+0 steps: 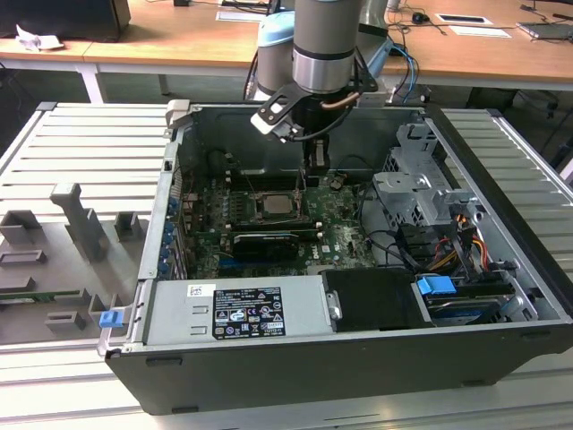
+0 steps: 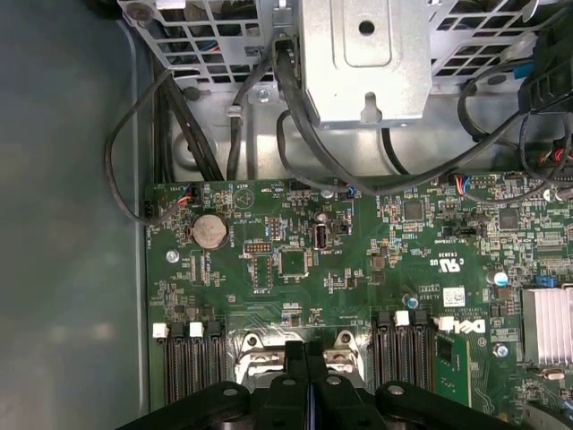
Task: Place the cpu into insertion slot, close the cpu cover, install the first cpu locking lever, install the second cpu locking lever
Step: 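Close the cpu cover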
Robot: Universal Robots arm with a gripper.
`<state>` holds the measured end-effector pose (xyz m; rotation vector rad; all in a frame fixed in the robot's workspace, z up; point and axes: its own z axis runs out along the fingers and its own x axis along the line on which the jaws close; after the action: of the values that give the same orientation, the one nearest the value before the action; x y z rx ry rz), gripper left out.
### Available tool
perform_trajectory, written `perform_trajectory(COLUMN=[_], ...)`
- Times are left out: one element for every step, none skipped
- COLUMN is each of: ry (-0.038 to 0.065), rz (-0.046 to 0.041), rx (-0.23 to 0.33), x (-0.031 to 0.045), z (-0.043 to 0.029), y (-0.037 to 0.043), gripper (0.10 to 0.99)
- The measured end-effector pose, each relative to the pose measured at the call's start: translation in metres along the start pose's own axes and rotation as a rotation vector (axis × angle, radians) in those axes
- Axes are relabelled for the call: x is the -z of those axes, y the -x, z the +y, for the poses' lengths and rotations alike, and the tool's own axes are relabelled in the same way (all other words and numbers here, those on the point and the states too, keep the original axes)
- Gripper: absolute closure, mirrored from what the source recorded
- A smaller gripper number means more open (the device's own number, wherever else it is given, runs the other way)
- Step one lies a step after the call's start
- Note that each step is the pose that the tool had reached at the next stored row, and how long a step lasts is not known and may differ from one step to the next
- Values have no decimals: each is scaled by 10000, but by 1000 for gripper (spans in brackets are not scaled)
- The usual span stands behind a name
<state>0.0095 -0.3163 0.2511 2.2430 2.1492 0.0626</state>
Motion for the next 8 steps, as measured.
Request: perform_trajectory(ry=[0,0,0,0,0,0,0,0], rz=[0,0,0,0,0,0,0,0], rx=[0,0,0,-1,-1,-1,-1,-1], x=[0,0,0,0,0,0,1,1], z=[-2,-3,-6,-8,-10,-12,-16,-19], y=[0,0,0,0,0,0,1,1], gripper=[980,980,980,980,980,980,980,980])
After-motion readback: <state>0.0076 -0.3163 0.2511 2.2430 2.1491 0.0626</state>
